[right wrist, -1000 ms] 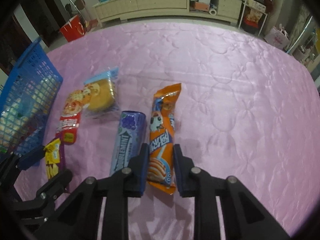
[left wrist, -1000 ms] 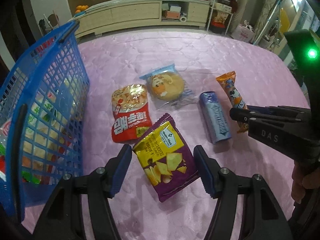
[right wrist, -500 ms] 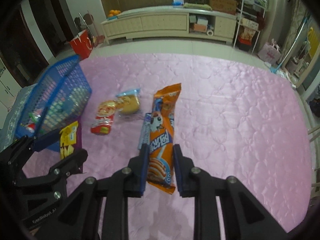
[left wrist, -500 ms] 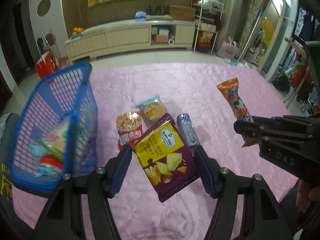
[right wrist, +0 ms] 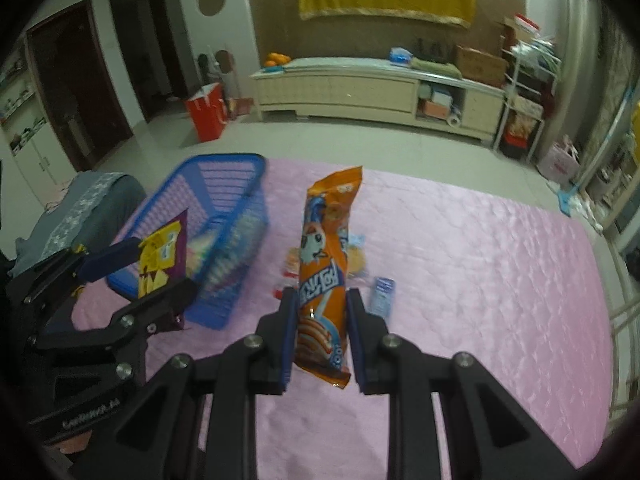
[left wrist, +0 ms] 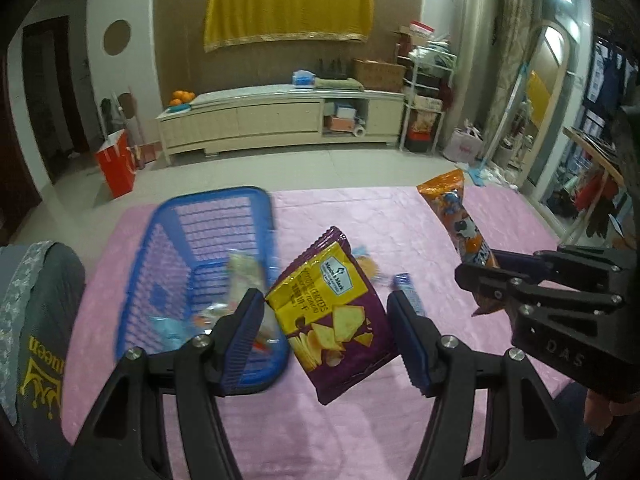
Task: Organize snacks
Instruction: 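Carry both snacks over the basket and open the right tool to drop the orange bar, then lower the purple chip bag into the basket and open the left tool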
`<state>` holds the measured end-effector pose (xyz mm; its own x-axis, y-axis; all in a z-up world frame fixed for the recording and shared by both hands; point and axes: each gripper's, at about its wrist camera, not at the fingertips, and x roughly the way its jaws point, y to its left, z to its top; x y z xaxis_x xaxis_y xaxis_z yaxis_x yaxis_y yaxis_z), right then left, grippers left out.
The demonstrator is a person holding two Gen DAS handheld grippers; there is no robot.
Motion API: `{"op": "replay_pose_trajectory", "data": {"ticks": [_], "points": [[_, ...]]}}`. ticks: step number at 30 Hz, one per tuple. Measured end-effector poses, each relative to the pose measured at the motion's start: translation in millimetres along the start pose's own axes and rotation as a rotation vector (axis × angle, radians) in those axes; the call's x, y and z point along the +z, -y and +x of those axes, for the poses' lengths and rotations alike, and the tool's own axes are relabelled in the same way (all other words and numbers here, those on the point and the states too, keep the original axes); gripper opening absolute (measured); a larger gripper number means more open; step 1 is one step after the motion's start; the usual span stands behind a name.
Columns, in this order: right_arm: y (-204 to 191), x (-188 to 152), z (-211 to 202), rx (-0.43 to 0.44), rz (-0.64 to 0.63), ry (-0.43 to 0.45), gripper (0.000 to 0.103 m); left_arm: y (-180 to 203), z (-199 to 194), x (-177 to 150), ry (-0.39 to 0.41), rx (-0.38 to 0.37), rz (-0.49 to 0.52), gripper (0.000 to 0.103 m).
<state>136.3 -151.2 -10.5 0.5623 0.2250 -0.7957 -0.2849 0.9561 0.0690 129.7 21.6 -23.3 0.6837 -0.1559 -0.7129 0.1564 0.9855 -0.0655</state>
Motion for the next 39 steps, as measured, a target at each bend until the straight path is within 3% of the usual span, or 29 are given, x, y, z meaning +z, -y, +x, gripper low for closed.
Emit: {"op": "replay_pose_trajectory", "data": {"ticks": [12, 21, 30, 34, 36, 38, 39], "points": [[-91, 22, 26, 0.122, -0.106, -0.009, 0.028, -93, -33, -12, 0.024, 0.121, -0.077, 0.062], [-158, 28, 75, 0.185, -0.207, -0.090, 0.028, -151, -33, -31, -0.009, 0.177, -0.145, 0.062], [-190, 21, 119, 0.150, -0.300, -0.192, 0.028, -175, -14, -42, -0.057, 0.173, -0.185, 0.062], [-190, 17, 128, 0.078, -0.336, -0.198, 0.029, -176, -7, -42, -0.071, 0.166, -0.190, 0.062], [-186, 16, 131, 0.095, -0.325, -0.235, 0.035, -178, -5, -41, -0.076, 0.163, -0.194, 0.062], [-184, 15, 131, 0.091, -0.322, -0.247, 0.054, -178, -4, -40, -0.080, 0.160, -0.195, 0.062], [-182, 15, 129, 0.080, -0.322, -0.241, 0.057, -176, -4, -40, -0.081, 0.158, -0.191, 0.062]]}}
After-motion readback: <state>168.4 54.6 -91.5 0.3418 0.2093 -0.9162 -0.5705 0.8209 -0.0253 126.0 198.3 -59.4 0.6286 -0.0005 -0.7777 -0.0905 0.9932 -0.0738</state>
